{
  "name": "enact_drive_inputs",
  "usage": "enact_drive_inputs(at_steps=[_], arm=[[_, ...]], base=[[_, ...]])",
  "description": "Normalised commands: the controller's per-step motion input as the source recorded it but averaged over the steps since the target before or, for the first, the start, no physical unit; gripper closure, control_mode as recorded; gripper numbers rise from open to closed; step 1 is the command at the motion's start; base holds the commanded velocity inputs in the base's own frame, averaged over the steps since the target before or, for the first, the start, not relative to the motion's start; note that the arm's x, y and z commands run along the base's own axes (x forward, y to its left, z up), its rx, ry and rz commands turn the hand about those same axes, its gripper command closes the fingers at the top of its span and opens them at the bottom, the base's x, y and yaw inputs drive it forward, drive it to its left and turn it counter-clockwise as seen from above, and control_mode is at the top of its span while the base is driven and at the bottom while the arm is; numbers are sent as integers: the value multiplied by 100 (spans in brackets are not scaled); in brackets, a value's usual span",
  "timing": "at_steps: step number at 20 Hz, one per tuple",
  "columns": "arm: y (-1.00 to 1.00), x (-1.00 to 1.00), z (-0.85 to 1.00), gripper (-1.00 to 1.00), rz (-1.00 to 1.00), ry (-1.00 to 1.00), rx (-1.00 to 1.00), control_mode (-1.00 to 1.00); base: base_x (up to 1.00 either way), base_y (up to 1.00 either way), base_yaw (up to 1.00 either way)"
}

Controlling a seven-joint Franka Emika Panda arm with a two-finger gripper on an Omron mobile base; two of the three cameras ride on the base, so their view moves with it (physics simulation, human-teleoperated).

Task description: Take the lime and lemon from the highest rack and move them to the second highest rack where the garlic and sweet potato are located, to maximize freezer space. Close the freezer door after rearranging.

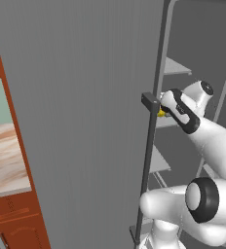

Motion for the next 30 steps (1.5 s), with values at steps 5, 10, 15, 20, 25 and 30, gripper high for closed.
enact_drive_inputs(at_steps=[5, 10, 15, 20, 25, 30], arm=[[-18, 52, -2, 100, 0, 9, 0, -100], [-20, 52, -9, 100, 0, 6, 0, -100], [-6, 47, -21, 100, 0, 2, 0, -100], [0, 26, -42, 100, 0, 0, 0, -100], [0, 27, -31, 100, 0, 0, 0, -100], [0, 30, -13, 100, 0, 1, 0, -100]], base=[[0, 0, 0], [0, 0, 0], [0, 0, 0], [0, 0, 0], [0, 0, 0], [0, 0, 0]])
